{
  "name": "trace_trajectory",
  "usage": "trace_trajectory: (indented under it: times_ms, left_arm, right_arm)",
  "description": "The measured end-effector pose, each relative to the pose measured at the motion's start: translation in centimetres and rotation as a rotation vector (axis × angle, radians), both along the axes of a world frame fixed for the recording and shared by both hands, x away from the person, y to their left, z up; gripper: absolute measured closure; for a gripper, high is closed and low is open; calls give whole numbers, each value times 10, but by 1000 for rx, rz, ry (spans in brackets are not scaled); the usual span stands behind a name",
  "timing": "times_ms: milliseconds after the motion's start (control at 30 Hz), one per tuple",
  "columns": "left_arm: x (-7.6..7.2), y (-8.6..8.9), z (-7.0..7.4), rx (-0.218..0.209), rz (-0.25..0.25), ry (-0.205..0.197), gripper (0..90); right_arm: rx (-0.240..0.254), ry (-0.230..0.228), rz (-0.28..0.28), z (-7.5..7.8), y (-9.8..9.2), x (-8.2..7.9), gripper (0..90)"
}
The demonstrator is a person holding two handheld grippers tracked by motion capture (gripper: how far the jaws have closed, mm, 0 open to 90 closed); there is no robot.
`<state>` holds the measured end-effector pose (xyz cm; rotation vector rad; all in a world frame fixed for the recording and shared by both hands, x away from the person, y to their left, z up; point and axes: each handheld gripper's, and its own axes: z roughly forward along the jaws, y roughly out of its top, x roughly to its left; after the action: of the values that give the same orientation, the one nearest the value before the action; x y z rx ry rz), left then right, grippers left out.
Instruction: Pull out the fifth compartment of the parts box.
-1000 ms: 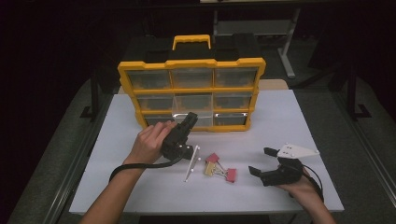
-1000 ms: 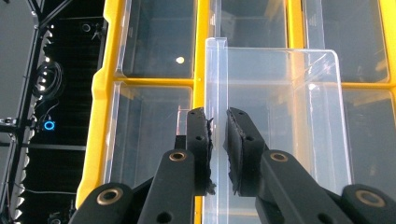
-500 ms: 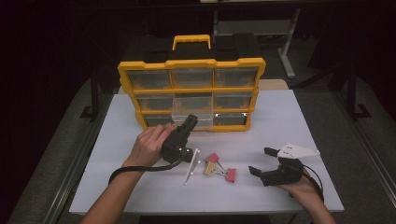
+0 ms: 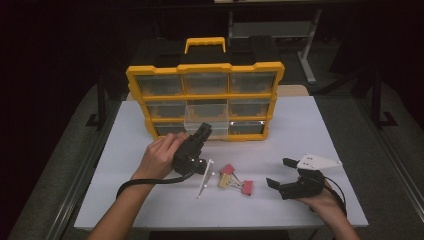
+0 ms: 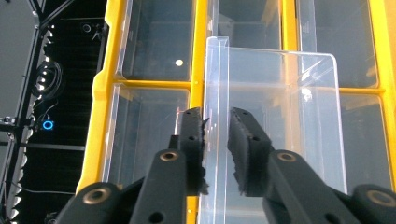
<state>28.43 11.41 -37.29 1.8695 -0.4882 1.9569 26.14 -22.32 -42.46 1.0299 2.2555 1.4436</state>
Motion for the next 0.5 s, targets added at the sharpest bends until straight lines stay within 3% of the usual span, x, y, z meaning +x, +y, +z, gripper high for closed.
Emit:
trace_trajectory:
  times_ms: [167,500]
  left_arm:
    - [-1,1,1,-21,7,16,644]
    - [-4,3,-2,-22,-2,61,471]
  right_arm:
    - [1,1,-2,0,0,0,55]
    - [-1,-2,0,-1,-1,1,55]
